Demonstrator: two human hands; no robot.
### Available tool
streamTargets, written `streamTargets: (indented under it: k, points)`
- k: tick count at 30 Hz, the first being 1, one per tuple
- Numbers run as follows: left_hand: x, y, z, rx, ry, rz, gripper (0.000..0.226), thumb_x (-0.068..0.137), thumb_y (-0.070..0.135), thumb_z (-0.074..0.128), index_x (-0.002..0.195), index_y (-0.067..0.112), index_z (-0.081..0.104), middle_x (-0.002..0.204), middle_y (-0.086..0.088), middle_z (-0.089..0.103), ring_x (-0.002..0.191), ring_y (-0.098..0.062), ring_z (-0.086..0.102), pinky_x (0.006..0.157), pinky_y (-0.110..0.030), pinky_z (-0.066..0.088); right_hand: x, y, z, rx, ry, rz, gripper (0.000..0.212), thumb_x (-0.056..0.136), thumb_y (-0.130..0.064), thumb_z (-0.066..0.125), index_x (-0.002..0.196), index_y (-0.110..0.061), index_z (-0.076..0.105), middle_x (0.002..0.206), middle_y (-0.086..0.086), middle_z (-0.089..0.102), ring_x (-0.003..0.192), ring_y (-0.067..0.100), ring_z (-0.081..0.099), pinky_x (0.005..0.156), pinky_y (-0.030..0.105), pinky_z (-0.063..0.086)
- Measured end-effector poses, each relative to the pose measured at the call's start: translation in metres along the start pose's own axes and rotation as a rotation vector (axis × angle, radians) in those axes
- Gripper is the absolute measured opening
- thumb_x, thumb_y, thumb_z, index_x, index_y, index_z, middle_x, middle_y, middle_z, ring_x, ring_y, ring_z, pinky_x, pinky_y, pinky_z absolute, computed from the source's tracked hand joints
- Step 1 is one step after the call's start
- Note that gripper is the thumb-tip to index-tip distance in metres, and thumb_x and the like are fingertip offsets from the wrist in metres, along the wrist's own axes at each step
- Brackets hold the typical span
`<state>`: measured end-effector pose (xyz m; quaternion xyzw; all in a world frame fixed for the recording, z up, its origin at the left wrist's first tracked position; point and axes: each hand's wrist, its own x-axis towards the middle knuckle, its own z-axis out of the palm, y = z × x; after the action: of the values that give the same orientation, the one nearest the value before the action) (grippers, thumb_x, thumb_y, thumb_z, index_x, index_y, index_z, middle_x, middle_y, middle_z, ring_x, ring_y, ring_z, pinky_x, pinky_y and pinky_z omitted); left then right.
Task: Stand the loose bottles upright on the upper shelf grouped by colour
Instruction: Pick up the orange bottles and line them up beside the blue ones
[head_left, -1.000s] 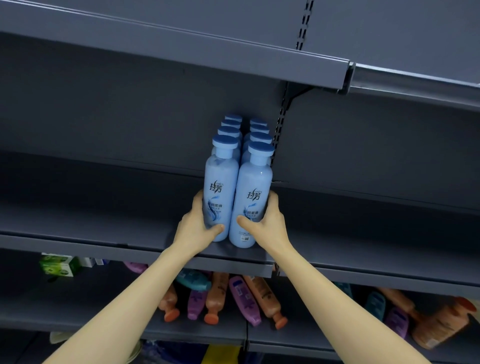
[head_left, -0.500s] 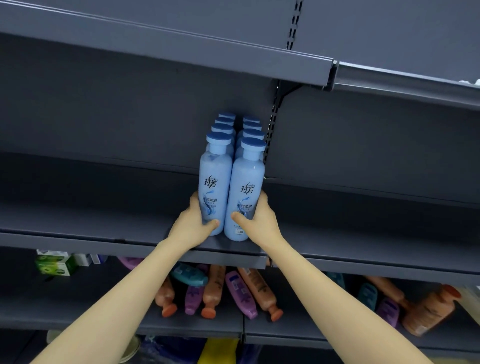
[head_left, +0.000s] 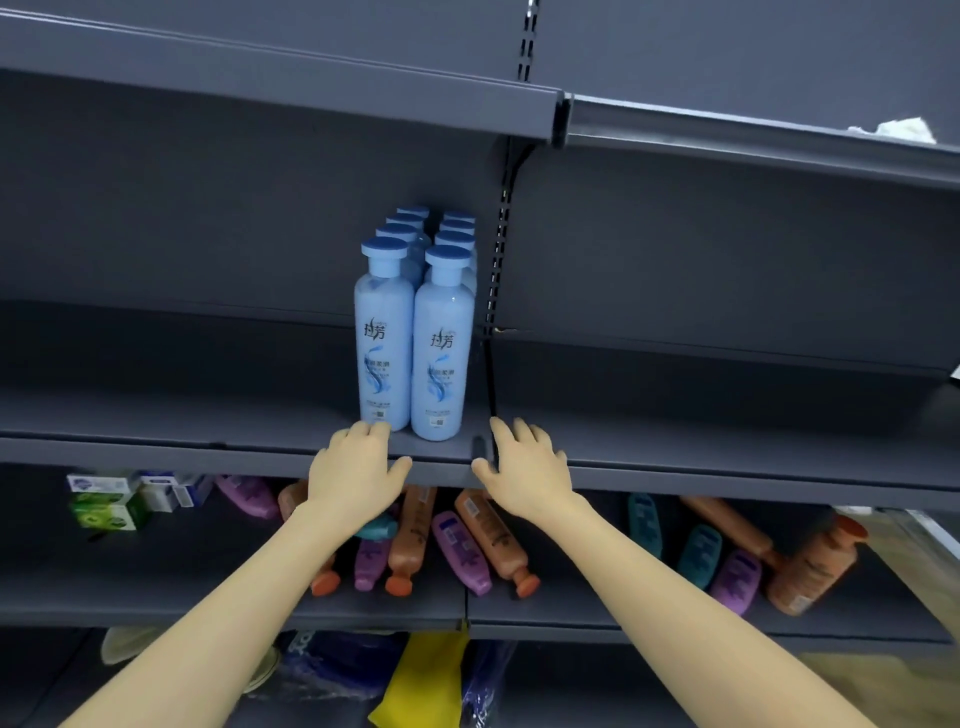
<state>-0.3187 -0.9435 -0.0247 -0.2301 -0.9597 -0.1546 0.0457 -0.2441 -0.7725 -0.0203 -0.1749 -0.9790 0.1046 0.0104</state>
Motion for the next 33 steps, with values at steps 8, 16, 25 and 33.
streamTargets:
  k: [8, 16, 25, 33]
  points:
    - [-0.047, 0.078, 0.025, -0.030, 0.000, 0.037, 0.050, 0.093, 0.038, 0.049, 0.135, 0.013, 0.041, 0.136, -0.007, 0.045, 0.125, -0.028, 0.041, 0.091, -0.039, 0.042, -0.061, 0.072, -0.002, -0.049, -0.054, -0.009, 0.060, 0.098, -0.043, 0.037, 0.150, -0.020, 0.017, 0.157, 0.010, 0.015, 0.144, 0.030, 0.011, 0.110, 0.053, 0.022]
    - [-0.102, 0.150, 0.073, -0.038, -0.068, -0.007, 0.047, 0.091, 0.039, 0.050, 0.132, 0.016, 0.044, 0.136, -0.004, 0.045, 0.124, -0.027, 0.042, 0.092, -0.038, 0.042, -0.116, 0.154, 0.010, -0.065, -0.154, -0.004, 0.059, 0.097, -0.042, 0.038, 0.148, -0.019, 0.020, 0.153, 0.008, 0.023, 0.142, 0.031, 0.015, 0.108, 0.052, 0.026]
    - [-0.146, 0.173, 0.126, -0.001, -0.220, -0.084, 0.046, 0.091, 0.040, 0.050, 0.130, 0.015, 0.044, 0.130, -0.005, 0.047, 0.120, -0.028, 0.045, 0.090, -0.039, 0.043, -0.141, 0.201, 0.047, -0.071, -0.252, -0.024, 0.058, 0.097, -0.042, 0.038, 0.148, -0.019, 0.020, 0.147, 0.008, 0.030, 0.138, 0.030, 0.021, 0.104, 0.049, 0.030]
    - [-0.149, 0.159, 0.173, 0.083, -0.389, -0.127, 0.049, 0.093, 0.041, 0.046, 0.135, 0.016, 0.038, 0.135, -0.005, 0.043, 0.124, -0.027, 0.041, 0.092, -0.037, 0.042, -0.134, 0.207, 0.091, -0.059, -0.362, 0.001, 0.055, 0.097, -0.041, 0.038, 0.146, -0.018, 0.023, 0.146, 0.009, 0.031, 0.138, 0.030, 0.022, 0.105, 0.048, 0.029]
